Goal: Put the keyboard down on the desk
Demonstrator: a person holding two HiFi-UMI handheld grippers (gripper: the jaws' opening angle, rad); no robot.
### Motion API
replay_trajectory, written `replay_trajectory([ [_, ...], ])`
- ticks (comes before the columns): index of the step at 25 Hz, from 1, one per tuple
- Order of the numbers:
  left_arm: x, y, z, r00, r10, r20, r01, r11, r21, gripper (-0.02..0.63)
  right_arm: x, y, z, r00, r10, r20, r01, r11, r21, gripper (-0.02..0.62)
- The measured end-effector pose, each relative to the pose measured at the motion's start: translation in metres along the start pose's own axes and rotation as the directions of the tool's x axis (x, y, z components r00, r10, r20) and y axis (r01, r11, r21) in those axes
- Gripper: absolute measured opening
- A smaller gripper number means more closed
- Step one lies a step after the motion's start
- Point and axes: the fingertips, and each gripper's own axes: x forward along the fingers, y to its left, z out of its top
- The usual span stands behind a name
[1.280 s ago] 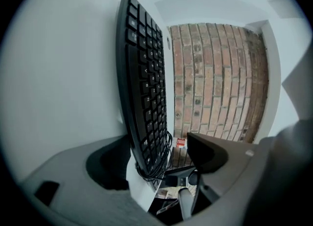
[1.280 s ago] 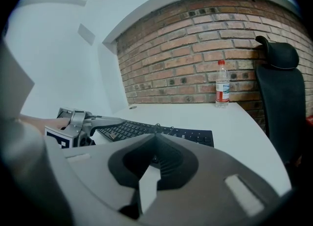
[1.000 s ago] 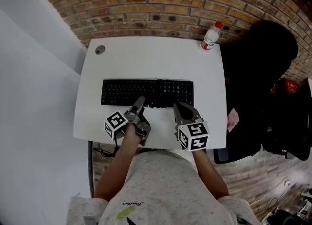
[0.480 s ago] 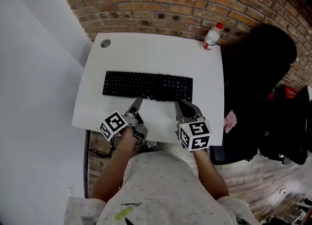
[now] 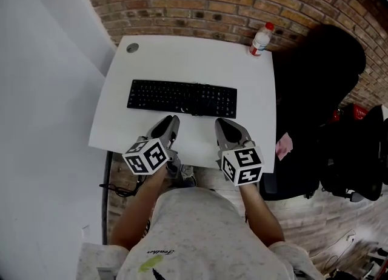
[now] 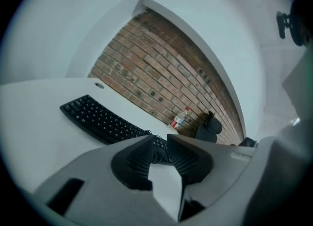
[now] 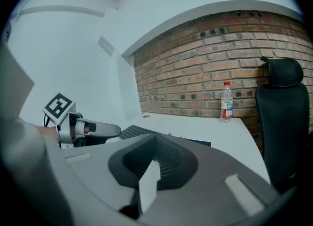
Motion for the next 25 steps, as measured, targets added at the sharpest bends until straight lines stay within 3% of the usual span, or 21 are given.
replay_trajectory([
  [5,-0.004,-0.024,-0.010,1.000,-0.007,-0.030,0.012,0.983,0.184,0.033,-0.015,0.000,0.000,1.000,-0.003,0.013,0.002,1.000,0.002,0.009],
  [12,-0.012,-0.044,-0.009,1.000,-0.010,-0.010,0.013,0.942,0.335,-0.006,-0.028,0.001,0.002,1.000,0.008,0.029,-0.008,1.000,-0.010,0.009],
  [25,-0.025,-0.046,-0.016,1.000,0.026,0.006,-0.026,0.931,0.363,-0.006,-0.045,0.002,-0.005,1.000,0.007,0.026,-0.006,1.000,-0.023,0.009],
])
